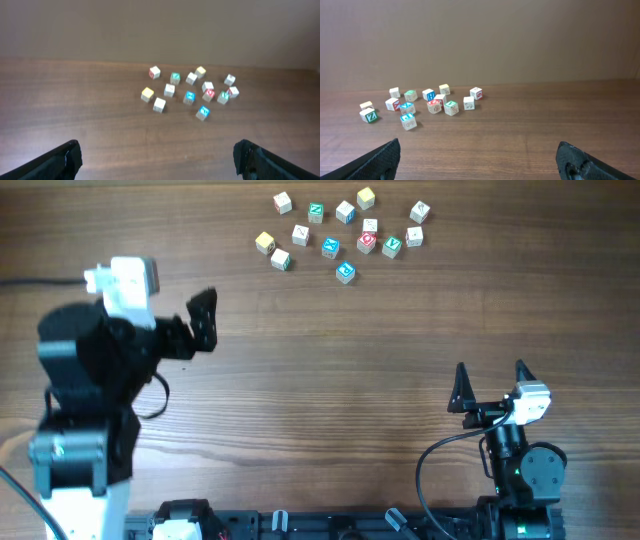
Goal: Form a tower
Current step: 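Move the left gripper over the leaf-printed block in the cluster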
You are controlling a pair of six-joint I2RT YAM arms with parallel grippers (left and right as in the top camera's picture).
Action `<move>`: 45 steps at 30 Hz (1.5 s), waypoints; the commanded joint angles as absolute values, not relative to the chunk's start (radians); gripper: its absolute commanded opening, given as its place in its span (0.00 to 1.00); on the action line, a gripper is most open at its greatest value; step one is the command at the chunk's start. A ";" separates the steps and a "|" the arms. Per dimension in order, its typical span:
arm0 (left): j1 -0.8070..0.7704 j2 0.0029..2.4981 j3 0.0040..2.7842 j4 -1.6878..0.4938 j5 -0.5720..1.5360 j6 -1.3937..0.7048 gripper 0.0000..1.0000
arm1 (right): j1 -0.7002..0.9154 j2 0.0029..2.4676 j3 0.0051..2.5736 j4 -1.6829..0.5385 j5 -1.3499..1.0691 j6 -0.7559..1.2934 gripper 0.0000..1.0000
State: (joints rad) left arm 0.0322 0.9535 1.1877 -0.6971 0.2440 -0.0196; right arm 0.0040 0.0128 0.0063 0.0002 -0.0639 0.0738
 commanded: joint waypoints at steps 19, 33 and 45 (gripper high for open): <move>-0.154 1.829 2.140 -0.962 0.234 0.035 1.00 | 0.008 0.004 0.005 0.002 -0.069 0.080 1.00; -0.193 2.273 2.197 -0.751 0.229 0.104 1.00 | 0.008 0.004 0.005 0.002 -0.069 0.080 1.00; -0.232 2.482 2.190 -0.599 0.238 0.147 1.00 | 0.008 0.004 0.005 0.002 -0.069 0.080 1.00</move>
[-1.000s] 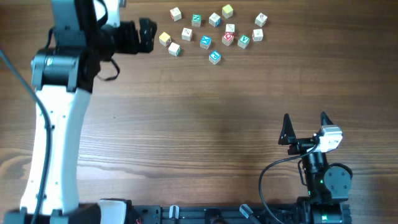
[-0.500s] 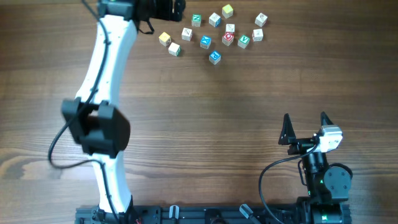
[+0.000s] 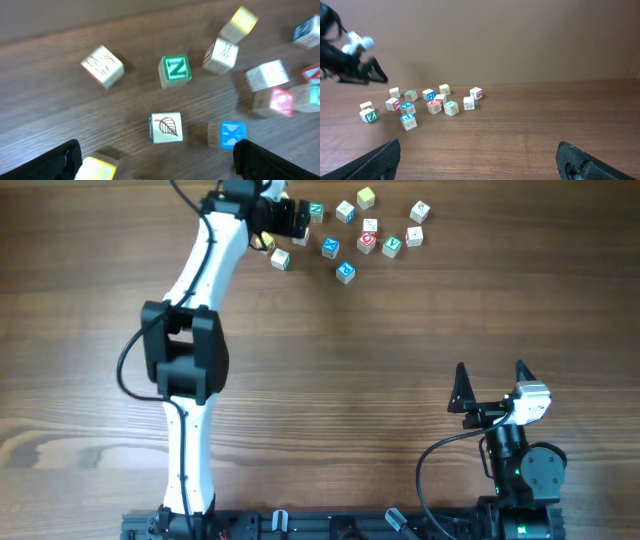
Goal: Form a tower
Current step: 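Move the left gripper over the leaf-printed block in the cluster, then close the left gripper on the leaf-printed block and lift it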
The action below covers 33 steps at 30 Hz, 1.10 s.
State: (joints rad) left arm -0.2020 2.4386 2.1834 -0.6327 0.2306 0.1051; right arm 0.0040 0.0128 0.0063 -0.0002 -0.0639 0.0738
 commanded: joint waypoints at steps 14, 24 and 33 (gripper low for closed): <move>-0.261 2.585 2.190 -0.485 0.059 0.119 1.00 | 0.008 0.005 0.005 0.002 -0.069 0.080 1.00; -0.263 2.614 2.190 -0.458 0.096 0.119 0.72 | 0.008 0.005 0.005 0.002 -0.069 0.080 1.00; -0.265 2.613 2.190 -0.494 0.096 0.115 0.30 | 0.008 0.005 0.005 0.002 -0.069 0.080 1.00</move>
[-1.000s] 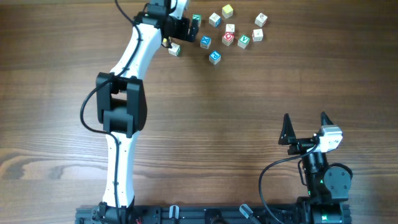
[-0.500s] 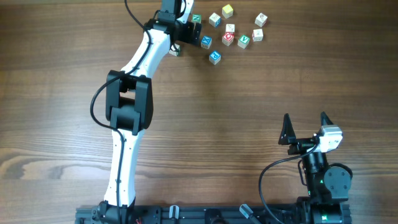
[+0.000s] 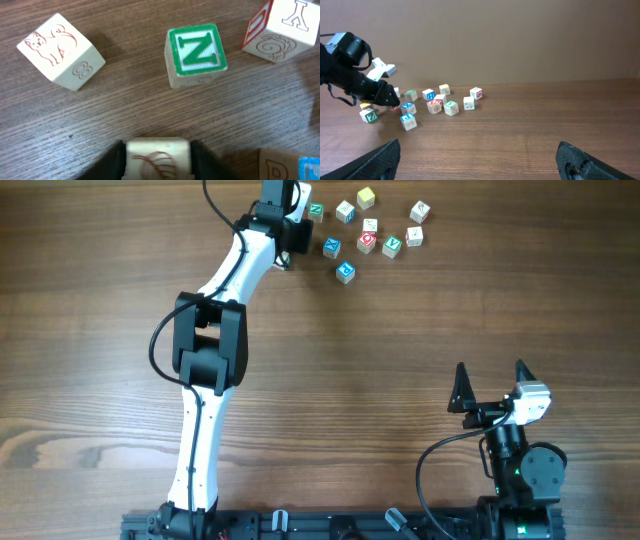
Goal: Form a tower
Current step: 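Close the left gripper on the leaf-printed block and lift it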
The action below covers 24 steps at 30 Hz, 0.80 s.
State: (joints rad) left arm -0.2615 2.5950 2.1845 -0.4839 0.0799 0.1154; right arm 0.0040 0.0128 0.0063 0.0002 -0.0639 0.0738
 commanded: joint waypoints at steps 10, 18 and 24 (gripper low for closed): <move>-0.265 2.363 2.190 -0.641 0.096 0.115 0.16 | 0.008 0.004 0.005 0.002 -0.069 0.080 1.00; -0.266 2.033 2.190 -0.899 0.096 0.115 0.04 | 0.008 0.005 0.005 0.002 -0.069 0.080 1.00; -0.283 1.928 2.190 -1.187 0.096 -0.014 0.04 | 0.008 0.004 0.005 0.002 -0.069 0.080 1.00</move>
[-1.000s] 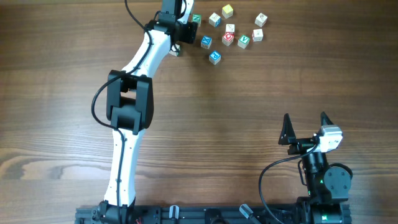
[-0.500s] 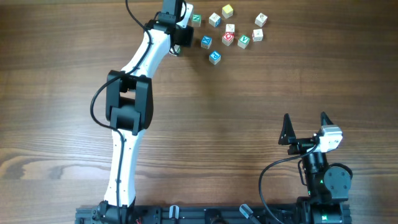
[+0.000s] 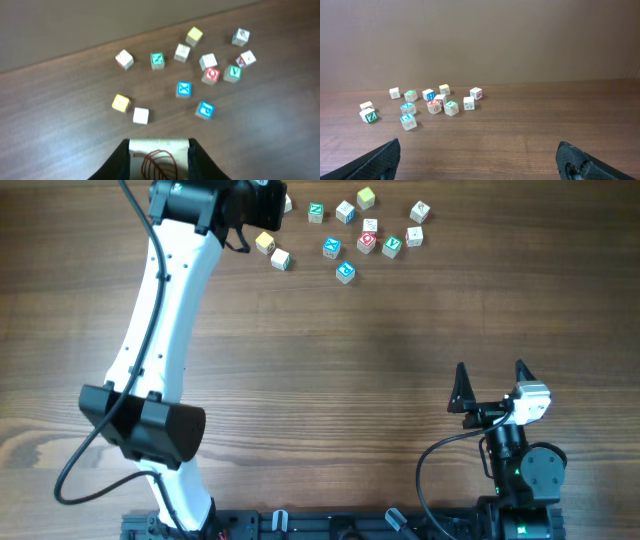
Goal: Form a tower
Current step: 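Close the left gripper on the leaf-printed block and lift it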
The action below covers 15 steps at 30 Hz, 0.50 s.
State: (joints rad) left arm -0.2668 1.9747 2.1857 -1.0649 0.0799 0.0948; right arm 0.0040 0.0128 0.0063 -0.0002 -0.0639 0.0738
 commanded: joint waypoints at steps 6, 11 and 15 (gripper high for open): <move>-0.390 1.927 2.117 -1.347 0.084 -0.273 0.04 | 0.008 0.004 0.005 0.002 -0.069 0.080 1.00; -0.508 1.927 1.835 -1.261 -0.173 -0.490 0.04 | 0.008 0.004 0.005 0.002 -0.069 0.080 1.00; -0.536 1.925 1.636 -1.185 -0.299 -0.540 0.04 | 0.008 0.004 0.005 0.002 -0.069 0.080 1.00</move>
